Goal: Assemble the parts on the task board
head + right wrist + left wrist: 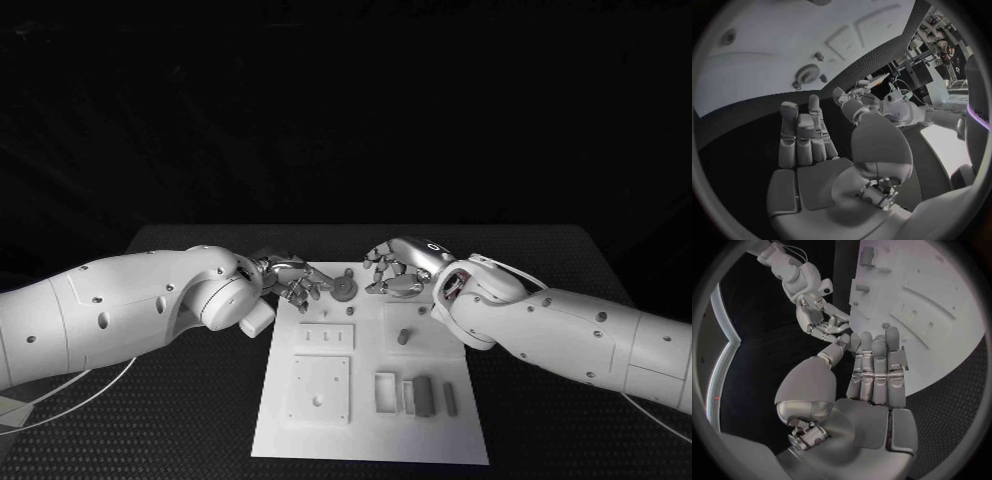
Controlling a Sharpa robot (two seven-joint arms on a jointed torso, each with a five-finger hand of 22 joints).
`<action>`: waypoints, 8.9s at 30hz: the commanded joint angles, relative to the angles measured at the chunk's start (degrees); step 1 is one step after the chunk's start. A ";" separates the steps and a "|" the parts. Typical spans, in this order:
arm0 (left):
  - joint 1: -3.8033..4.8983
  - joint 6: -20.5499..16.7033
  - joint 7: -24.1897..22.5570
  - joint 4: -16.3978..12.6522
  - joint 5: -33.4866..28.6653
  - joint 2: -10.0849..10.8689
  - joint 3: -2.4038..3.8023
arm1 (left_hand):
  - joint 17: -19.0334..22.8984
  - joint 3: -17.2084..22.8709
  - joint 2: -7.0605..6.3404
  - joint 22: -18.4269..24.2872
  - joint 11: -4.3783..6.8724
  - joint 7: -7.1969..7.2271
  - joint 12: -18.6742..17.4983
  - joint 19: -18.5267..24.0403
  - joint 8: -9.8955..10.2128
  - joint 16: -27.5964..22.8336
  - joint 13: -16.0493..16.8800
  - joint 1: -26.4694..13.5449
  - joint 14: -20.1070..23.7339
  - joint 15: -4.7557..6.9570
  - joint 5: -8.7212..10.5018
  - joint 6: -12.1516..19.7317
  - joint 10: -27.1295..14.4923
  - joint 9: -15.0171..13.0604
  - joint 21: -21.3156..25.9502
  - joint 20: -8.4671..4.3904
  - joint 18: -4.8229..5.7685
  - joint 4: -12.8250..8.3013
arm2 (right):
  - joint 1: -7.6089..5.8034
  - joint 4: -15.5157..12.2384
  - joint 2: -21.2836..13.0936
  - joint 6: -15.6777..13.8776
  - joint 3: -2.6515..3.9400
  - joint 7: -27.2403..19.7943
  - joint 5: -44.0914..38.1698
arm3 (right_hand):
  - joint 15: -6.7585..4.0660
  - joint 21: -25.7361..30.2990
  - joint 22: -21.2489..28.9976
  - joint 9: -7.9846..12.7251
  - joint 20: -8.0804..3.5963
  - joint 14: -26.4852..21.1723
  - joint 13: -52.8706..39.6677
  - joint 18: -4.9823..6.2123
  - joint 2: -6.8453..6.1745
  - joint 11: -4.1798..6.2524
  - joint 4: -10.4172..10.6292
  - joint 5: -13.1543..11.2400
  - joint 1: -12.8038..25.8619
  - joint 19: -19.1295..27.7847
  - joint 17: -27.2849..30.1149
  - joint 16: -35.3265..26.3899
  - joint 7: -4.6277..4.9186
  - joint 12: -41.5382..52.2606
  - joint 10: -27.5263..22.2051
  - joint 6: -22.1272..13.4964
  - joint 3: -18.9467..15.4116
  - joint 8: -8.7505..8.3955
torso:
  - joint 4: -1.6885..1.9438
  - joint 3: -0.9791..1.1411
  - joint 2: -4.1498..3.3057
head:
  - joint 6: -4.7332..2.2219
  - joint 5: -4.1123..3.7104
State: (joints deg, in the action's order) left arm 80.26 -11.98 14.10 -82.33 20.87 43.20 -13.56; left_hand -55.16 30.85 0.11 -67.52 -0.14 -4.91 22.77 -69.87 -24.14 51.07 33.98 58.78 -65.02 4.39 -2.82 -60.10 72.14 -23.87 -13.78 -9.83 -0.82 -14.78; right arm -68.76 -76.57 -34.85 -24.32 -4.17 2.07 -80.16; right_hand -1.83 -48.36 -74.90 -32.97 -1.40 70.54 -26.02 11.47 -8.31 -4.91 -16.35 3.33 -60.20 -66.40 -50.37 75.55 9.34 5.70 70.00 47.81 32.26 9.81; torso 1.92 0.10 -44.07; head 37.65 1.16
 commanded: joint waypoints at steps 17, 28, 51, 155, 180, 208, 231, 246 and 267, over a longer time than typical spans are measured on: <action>-0.63 -0.46 13.77 -1.35 17.56 -1.91 -0.17 | 1.36 0.31 -1.97 -3.61 1.86 2.11 4.47 -3.58 -3.87 5.04 1.49 -1.25 -2.59 2.63 -0.34 -3.43 2.54 -5.69 -2.41 -2.18 -0.08 3.29 | -0.36 7.61 -0.49 -1.93 3.34 -2.28 11.02 | 0.18 0.27 -0.92 0.21 0.18 -0.14 -0.20 3.53 1.10 0.16 -0.29 0.08 -1.66 0.08 -0.07 0.39 1.70 -0.57 0.07 -1.52 -0.64 0.45 | 0.11 0.27 0.35 | 0.49 0.60; -1.40 1.73 17.36 -0.30 24.01 -4.96 -0.17 | 1.79 0.37 -2.22 -4.22 2.14 2.37 5.17 -4.08 -4.52 5.88 1.59 -1.32 -2.91 2.97 -0.31 -3.70 2.82 -6.01 -2.66 -2.53 -0.01 3.94 | -0.71 8.63 0.29 -1.60 3.91 -2.63 11.75 | 0.19 0.32 -0.95 0.29 0.20 -0.22 -0.23 3.53 1.25 0.14 -0.31 0.08 -2.03 0.17 -0.04 0.38 1.71 -0.67 0.05 -1.56 -0.85 0.51 | -0.06 0.75 1.18 | 1.67 0.97; -4.52 4.18 18.80 3.50 25.84 -7.45 -0.14 | 2.55 -0.41 -2.20 -6.80 2.94 3.19 7.81 -5.08 -6.68 9.41 2.16 -2.04 -3.13 3.82 -0.26 -4.58 3.41 -6.91 -3.62 -3.52 0.24 5.51 | -0.92 8.87 0.83 -0.79 3.97 -2.78 11.91 | 0.23 0.40 -0.96 0.40 0.26 -0.34 -0.24 3.53 1.39 0.10 -0.30 0.07 -2.28 0.30 0.01 0.35 1.75 -0.82 -0.04 -1.64 -1.15 0.56 | -0.14 0.86 1.72 | 3.41 1.16; -6.55 6.91 19.56 5.02 35.81 -9.19 -0.11 | 6.78 -0.20 1.22 -8.90 5.05 5.30 16.68 -7.09 -14.22 19.27 3.37 -7.21 -3.45 6.24 -6.83 -5.62 3.74 -8.46 -9.35 -5.86 0.69 1.83 | -0.96 7.15 0.50 1.81 3.97 -2.76 12.20 | 0.36 0.77 -0.95 0.79 0.59 -0.80 -0.31 3.53 1.74 -0.03 -0.23 0.09 -2.38 0.71 0.15 0.27 1.87 -1.23 -0.22 -1.88 -1.94 0.73 | -0.03 0.81 1.74 | 4.84 0.61; -6.92 6.51 19.29 5.30 37.91 -9.47 -0.10 | 7.60 0.10 1.39 -8.87 5.15 5.38 17.42 -6.90 -14.95 20.13 3.18 -7.53 -3.32 6.35 -7.42 -5.44 3.59 -8.40 -10.24 -5.97 0.70 1.56 | -0.95 7.20 0.48 2.11 3.97 -2.80 12.20 | 0.37 0.83 -0.94 0.86 0.63 -0.87 -0.34 3.53 1.80 -0.04 -0.21 0.09 -2.37 0.74 0.18 0.27 1.87 -1.28 -0.22 -1.89 -2.05 0.79 | -0.10 0.84 1.77 | 4.91 0.47; -6.97 5.44 18.13 4.13 38.02 -8.67 -0.08 | 8.18 0.39 1.08 -8.84 5.19 5.39 17.73 -6.69 -15.30 20.50 2.98 -7.43 -3.17 6.40 -7.44 -5.23 3.41 -8.30 -10.64 -6.03 0.66 1.28 | -0.95 7.40 0.49 2.34 3.97 -2.81 12.36 | 0.38 0.88 -0.94 0.96 0.69 -0.90 -0.36 3.53 1.92 -0.05 -0.14 0.08 -2.23 0.74 0.21 0.29 1.89 -1.33 -0.21 -1.92 -2.18 0.85 | -0.08 0.81 1.75 | 5.10 0.34; -6.99 2.85 17.36 3.82 39.69 -8.42 -0.06 | 8.60 0.64 1.01 -8.81 5.22 5.41 17.97 -6.69 -15.55 20.75 2.82 -7.27 -3.17 6.45 -7.54 -5.23 3.42 -8.22 -10.91 -6.04 0.65 1.24 | -0.94 7.58 0.53 2.44 3.97 -2.87 12.57 | 0.39 0.92 -0.93 1.04 0.73 -0.92 -0.38 3.53 2.01 -0.06 -0.09 0.09 -1.96 0.72 0.24 0.31 1.90 -1.38 -0.21 -1.96 -2.31 0.88 | -0.09 0.85 1.74 | 5.07 0.25; -7.09 3.88 17.37 3.74 39.57 -8.82 -0.06 | 8.77 0.67 0.99 -8.79 5.23 5.41 18.02 -6.68 -15.61 20.80 2.76 -7.34 -3.18 6.46 -7.54 -5.19 3.40 -8.19 -10.98 -6.04 0.65 1.33 | -0.94 7.58 0.57 2.64 3.97 -2.84 12.57 | 0.40 0.94 -0.93 1.08 0.73 -0.93 -0.39 3.53 2.03 -0.06 -0.12 0.09 -1.94 0.72 0.25 0.32 1.90 -1.41 -0.23 -1.98 -2.33 0.90 | -0.09 0.84 1.77 | 5.25 0.21; -7.46 4.02 17.59 4.37 41.11 -9.14 -0.08 | 8.91 0.72 1.00 -8.78 5.25 5.40 18.07 -6.67 -15.68 20.86 2.69 -7.35 -3.18 6.49 -7.52 -5.15 3.38 -8.15 -11.04 -6.05 0.64 1.37 | -0.94 7.55 0.52 2.80 3.97 -2.85 12.60 | 0.40 0.96 -0.93 1.13 0.73 -0.94 -0.40 3.53 2.05 -0.07 -0.12 0.09 -1.90 0.71 0.27 0.33 1.91 -1.43 -0.24 -2.01 -2.35 0.92 | -0.10 0.84 1.76 | 5.45 0.12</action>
State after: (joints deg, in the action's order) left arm 72.94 -8.50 31.98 -78.03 61.16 34.17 -13.58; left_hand -46.31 30.33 0.90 -74.91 4.81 -0.88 40.55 -76.37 -25.58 71.62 36.75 51.13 -68.08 8.75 -10.15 -63.44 75.56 -28.57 -24.46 -14.56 -0.79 -12.68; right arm -69.70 -68.98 -34.34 -22.23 -0.22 -0.29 -67.54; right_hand -1.33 -47.59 -74.90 -31.89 -0.48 69.99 -26.36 11.47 -6.79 -4.57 -16.51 3.33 -62.16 -65.72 -50.18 75.55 10.38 4.60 69.72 46.35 30.21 10.52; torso 1.83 0.94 -42.31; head 43.04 1.31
